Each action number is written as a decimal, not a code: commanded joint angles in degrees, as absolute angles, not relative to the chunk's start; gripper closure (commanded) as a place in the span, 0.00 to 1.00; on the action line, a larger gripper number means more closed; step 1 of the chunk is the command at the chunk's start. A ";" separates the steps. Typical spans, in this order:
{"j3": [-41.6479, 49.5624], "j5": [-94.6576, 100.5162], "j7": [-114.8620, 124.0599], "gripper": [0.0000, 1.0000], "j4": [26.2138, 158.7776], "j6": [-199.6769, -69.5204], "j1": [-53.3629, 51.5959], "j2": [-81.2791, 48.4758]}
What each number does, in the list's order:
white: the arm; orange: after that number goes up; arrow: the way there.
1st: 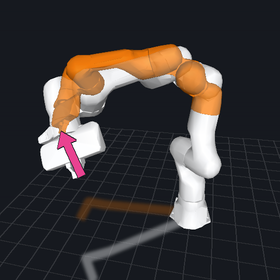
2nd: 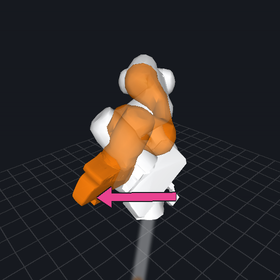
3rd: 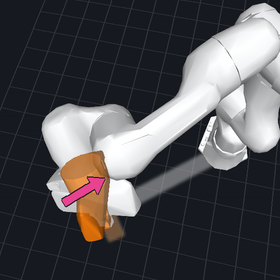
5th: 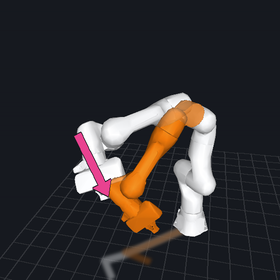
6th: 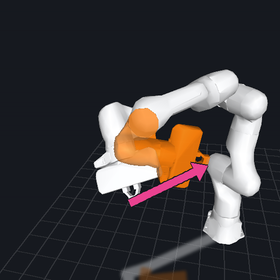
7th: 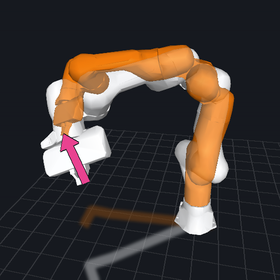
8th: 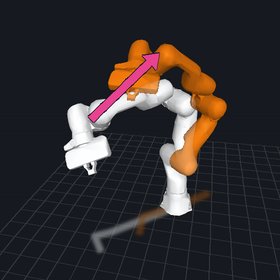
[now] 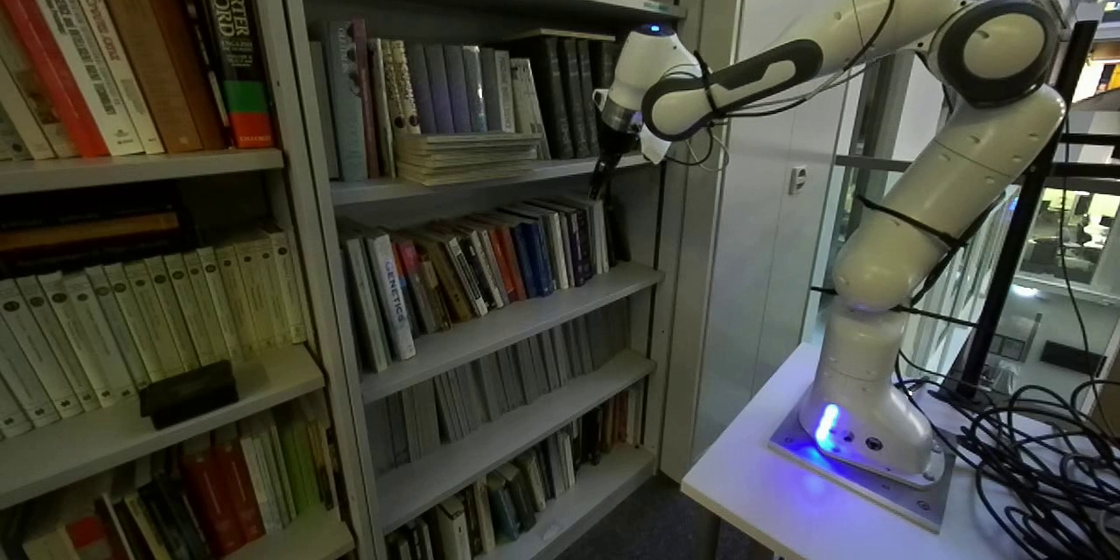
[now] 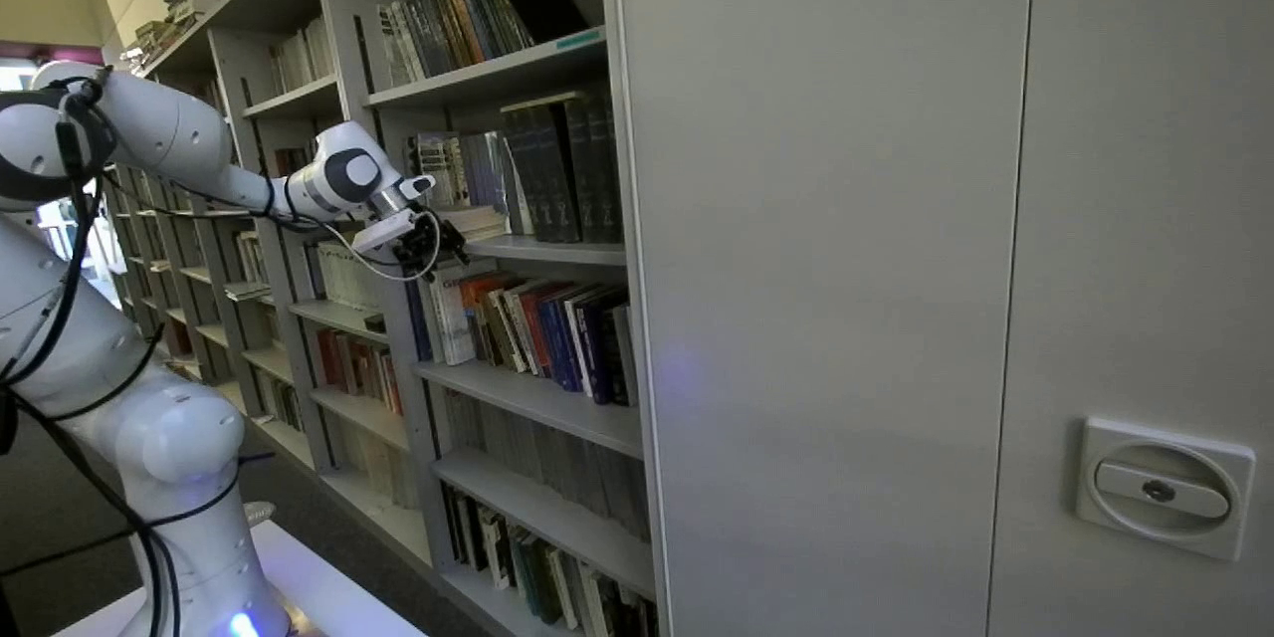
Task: Pick up one of the paper books and put it on top of the large encyclopedia books
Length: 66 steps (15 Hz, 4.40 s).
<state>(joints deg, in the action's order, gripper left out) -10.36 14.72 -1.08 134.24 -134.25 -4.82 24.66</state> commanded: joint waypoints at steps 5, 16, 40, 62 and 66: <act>-5.19 15.72 -22.46 0.00 138.70 -137.77 -10.71 33.29; -5.73 16.76 -23.04 0.00 137.52 -137.92 -10.64 32.57; -13.96 64.50 -2.52 0.00 134.92 -146.41 -8.59 33.39; -17.25 80.86 -1.66 0.00 125.48 -155.48 -10.19 22.87; -16.98 81.76 -1.52 0.00 123.73 -155.42 -10.20 21.06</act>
